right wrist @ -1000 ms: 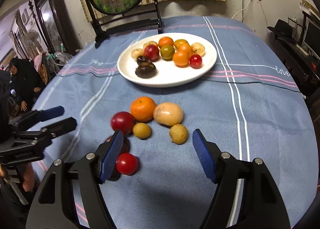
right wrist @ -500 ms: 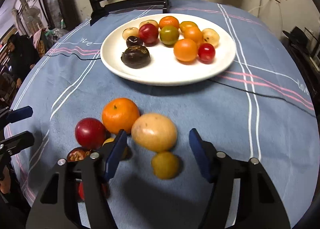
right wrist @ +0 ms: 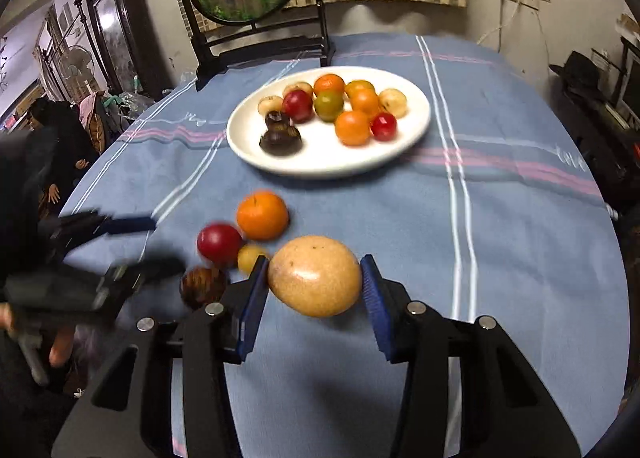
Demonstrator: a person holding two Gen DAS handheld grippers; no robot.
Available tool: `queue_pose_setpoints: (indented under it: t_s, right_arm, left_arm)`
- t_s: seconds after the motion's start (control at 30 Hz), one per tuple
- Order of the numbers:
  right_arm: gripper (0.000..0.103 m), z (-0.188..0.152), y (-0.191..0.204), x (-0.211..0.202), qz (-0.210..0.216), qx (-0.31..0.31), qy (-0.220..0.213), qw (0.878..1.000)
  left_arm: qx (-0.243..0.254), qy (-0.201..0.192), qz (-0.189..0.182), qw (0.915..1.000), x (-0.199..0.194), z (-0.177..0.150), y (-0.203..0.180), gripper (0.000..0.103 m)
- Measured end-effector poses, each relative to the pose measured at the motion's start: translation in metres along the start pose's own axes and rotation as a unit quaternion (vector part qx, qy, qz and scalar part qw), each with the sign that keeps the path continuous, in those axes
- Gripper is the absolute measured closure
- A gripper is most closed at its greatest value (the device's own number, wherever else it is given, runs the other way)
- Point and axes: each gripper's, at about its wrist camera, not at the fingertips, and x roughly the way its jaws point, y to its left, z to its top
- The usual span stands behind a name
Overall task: Organize fruits
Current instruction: 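Grasp the red plum with the left tool while the right tool grasps a pale round fruit, then carry both fruits onto the white plate and open both tools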
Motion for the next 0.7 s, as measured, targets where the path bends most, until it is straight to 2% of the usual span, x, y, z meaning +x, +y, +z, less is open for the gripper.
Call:
queue_pose_setpoints:
  t_s: [0.07, 0.13, 0.17, 0.2, 0.23, 0.27, 0.43, 0.5, 0.57, 0.7]
  right_arm:
    - [0.056, -0.015, -0.011, -0.001, 0.003, 0.023, 0.010, 1.000]
    - [0.056, -0.022, -0.018, -0.001, 0.002, 0.036, 0.014, 0.999]
    - [0.056, -0.025, -0.021, -0.002, 0.002, 0.039, 0.014, 0.999]
    - [0.056, -0.025, -0.024, -0.004, 0.002, 0.042, 0.011, 0.999]
    - [0.056, -0.026, -0.026, -0.007, 0.003, 0.043, 0.008, 0.999]
    - [0.056, -0.026, -0.027, -0.009, 0.005, 0.044, 0.004, 0.999]
    - [0.056, -0.024, -0.026, -0.011, 0.018, 0.042, -0.002, 0.999]
    - [0.056, -0.024, -0.025, -0.009, 0.021, 0.042, 0.000, 0.999]
    - [0.056, -0.024, -0.024, -0.007, 0.021, 0.041, 0.004, 0.999]
    - [0.056, -0.025, -0.019, -0.002, 0.018, 0.037, 0.014, 0.999]
  left_arm:
    - [0.001, 0.007, -0.007, 0.9999, 0.008, 0.003, -0.003, 0.025]
    - [0.007, 0.010, -0.009, 0.9999, 0.014, 0.006, -0.007, 0.030]
    - [0.009, 0.011, -0.011, 0.9998, 0.017, 0.007, -0.009, 0.039]
    - [0.009, 0.017, -0.013, 0.9997, 0.021, 0.007, -0.010, 0.053]
    - [0.008, 0.024, -0.013, 0.9996, 0.024, 0.008, -0.010, 0.060]
    - [0.007, 0.027, -0.007, 0.9996, 0.027, 0.008, -0.009, 0.063]
    - [-0.006, 0.034, -0.017, 0.9993, 0.035, 0.012, -0.006, 0.060]
    - [-0.007, 0.024, -0.012, 0.9996, 0.037, 0.015, -0.006, 0.059]
    - [-0.013, 0.020, -0.017, 0.9996, 0.038, 0.018, -0.004, 0.063]
    - [-0.016, 0.012, -0.020, 0.9996, 0.033, 0.014, -0.004, 0.064]
